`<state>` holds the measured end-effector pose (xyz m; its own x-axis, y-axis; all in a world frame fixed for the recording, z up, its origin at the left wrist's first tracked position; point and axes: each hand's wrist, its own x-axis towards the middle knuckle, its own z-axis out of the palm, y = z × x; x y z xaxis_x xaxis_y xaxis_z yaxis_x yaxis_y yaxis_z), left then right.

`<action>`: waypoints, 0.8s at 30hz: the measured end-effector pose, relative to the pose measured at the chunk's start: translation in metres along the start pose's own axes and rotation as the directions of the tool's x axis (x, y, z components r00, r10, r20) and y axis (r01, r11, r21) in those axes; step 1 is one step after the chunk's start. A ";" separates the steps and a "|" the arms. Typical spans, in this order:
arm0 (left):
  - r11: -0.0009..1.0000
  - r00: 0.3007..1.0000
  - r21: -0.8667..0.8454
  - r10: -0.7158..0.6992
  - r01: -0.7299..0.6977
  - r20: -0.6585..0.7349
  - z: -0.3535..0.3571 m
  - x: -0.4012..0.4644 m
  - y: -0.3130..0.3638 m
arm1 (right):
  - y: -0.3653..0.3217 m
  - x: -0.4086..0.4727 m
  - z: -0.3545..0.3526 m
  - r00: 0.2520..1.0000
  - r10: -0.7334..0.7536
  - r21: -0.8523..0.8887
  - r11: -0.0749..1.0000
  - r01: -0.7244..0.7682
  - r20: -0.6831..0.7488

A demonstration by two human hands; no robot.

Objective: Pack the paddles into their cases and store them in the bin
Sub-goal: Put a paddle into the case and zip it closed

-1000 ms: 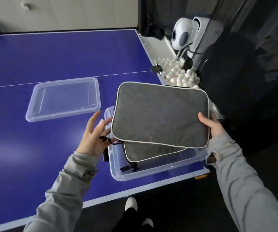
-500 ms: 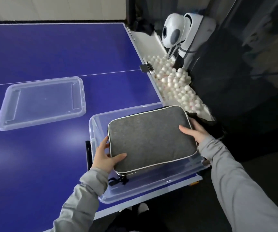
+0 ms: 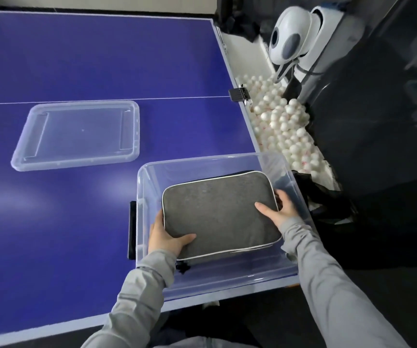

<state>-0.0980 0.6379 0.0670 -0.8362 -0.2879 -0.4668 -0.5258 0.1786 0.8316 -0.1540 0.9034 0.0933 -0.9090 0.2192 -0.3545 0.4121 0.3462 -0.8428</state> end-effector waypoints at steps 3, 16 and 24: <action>1.000 1.000 0.013 -0.008 0.008 -0.012 0.001 0.002 -0.006 | 0.005 0.003 0.000 1.000 0.008 -0.068 0.998 -0.008 -0.001; 0.997 0.998 0.059 -0.054 0.053 0.016 -0.001 0.000 -0.011 | 0.023 -0.007 -0.004 0.999 -0.020 -0.051 0.998 0.022 0.047; 0.963 1.000 0.269 -0.002 -0.001 0.010 -0.001 -0.010 0.005 | 0.013 -0.004 -0.002 0.996 -0.086 -0.193 0.977 0.089 0.022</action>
<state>-0.0920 0.6408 0.0757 -0.8367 -0.2792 -0.4712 -0.5476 0.4250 0.7207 -0.1446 0.9086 0.0846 -0.9423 0.1685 -0.2894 0.3340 0.5340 -0.7767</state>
